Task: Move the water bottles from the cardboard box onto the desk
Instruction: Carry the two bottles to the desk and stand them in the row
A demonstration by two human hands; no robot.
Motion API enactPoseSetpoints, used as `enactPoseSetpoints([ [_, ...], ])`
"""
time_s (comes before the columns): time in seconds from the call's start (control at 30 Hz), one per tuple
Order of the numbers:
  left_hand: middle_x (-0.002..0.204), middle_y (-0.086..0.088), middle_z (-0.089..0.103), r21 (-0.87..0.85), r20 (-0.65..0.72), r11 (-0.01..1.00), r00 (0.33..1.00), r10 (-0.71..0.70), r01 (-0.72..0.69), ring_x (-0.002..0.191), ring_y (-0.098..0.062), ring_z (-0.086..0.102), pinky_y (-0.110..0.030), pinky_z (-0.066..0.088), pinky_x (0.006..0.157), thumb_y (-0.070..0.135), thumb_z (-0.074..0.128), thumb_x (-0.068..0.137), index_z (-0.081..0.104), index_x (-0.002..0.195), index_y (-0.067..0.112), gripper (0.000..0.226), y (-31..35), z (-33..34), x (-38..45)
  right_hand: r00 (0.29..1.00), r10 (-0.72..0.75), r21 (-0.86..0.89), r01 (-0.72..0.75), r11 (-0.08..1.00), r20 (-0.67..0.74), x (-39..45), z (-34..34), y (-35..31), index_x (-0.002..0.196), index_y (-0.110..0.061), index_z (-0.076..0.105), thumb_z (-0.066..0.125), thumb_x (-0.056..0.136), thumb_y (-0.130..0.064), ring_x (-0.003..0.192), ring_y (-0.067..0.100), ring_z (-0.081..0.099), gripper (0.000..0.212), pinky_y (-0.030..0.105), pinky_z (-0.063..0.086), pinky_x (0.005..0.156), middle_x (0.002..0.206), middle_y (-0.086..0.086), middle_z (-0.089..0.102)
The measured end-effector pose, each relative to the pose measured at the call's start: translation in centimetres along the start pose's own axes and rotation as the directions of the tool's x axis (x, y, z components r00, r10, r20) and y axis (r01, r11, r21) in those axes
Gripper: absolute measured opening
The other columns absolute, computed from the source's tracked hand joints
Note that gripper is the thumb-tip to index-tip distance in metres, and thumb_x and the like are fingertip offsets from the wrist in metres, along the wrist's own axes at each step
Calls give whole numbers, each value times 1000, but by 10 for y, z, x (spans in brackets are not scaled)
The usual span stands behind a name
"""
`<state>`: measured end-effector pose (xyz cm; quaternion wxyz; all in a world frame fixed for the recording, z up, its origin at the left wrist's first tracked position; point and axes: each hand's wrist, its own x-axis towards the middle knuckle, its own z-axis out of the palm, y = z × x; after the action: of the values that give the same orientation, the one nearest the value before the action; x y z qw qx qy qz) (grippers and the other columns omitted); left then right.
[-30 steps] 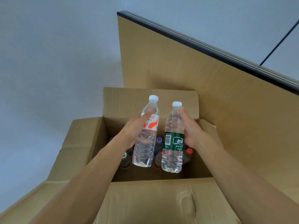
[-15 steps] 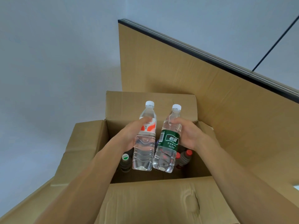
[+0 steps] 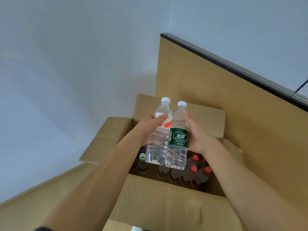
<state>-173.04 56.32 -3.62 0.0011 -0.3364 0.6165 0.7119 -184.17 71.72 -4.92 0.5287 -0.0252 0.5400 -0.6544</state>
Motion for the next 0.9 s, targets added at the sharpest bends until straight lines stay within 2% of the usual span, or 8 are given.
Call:
enactPoseSetpoints([
  [0.1, 132, -7, 59, 35, -79, 999, 997, -1, 4, 114, -29, 62, -51, 52, 98, 64, 69, 83, 43, 142, 21, 78, -4, 0, -16, 997, 6, -62, -1, 998, 76, -3, 2, -3, 119, -9, 62, 71, 88, -43, 87, 30, 74, 47, 46, 61, 80, 100, 15, 76],
  [0.17, 128, -4, 60, 36, -116, 999, 993, -10, 15, 110, -27, 64, -49, 53, 95, 67, 66, 83, 43, 141, 25, 75, -10, -1, -29, 989, 22, -89, -9, 996, 144, -4, 6, -2, 119, -8, 61, 73, 85, -32, 87, 30, 72, 44, 46, 60, 85, 97, 15, 74],
  [0.3, 102, -6, 78, -183, -154, 983, 987, -44, 15, 84, -25, 77, -37, 60, 61, 62, 62, 89, 58, 125, 21, 54, -26, -15, -59, 964, 97, -91, -76, 993, 246, -2, 27, 15, 132, -4, 55, 75, 84, -36, 99, 34, 68, 61, 53, 54, 97, 108, 19, 70],
  [0.37, 88, -5, 79, -293, -196, 956, 980, -26, -33, 74, -22, 77, -33, 59, 55, 53, 63, 94, 65, 113, 21, 38, -37, -27, -80, 944, 154, -103, -129, 986, 292, 1, 45, 27, 134, -4, 55, 76, 82, -42, 97, 33, 68, 68, 52, 54, 97, 106, 19, 71],
  [0.5, 77, -4, 75, -338, -336, 933, 942, -1, -119, 63, -19, 72, -29, 57, 55, 24, 69, 91, 66, 106, 15, 18, -62, -61, -132, 873, 266, -198, -199, 960, 409, 3, 98, 51, 138, -6, 56, 75, 85, -49, 110, 36, 66, 71, 53, 51, 102, 121, 22, 67],
  [0.57, 81, -7, 75, -352, -414, 923, 910, -5, -155, 68, -22, 72, -33, 57, 62, 9, 68, 89, 65, 105, 11, 16, -77, -80, -163, 833, 312, -261, -210, 942, 457, 0, 131, 65, 140, -8, 55, 74, 85, -48, 120, 36, 61, 71, 54, 44, 108, 132, 23, 63],
  [0.7, 111, -12, 70, -376, -607, 891, 795, -28, -256, 97, -29, 72, -45, 59, 82, 7, 76, 85, 52, 121, 15, 44, -109, -117, -233, 738, 425, -433, -199, 879, 524, -14, 204, 102, 136, -6, 57, 76, 84, -51, 132, 43, 52, 71, 63, 39, 109, 143, 27, 52],
  [0.9, 110, -16, 72, -432, -757, 791, 650, -57, -433, 93, -33, 75, -48, 60, 78, 8, 81, 80, 50, 126, 20, 56, -166, -169, -343, 587, 548, -598, -131, 791, 596, -51, 312, 181, 129, -7, 64, 68, 88, -54, 107, 38, 69, 63, 57, 53, 95, 120, 22, 70],
])
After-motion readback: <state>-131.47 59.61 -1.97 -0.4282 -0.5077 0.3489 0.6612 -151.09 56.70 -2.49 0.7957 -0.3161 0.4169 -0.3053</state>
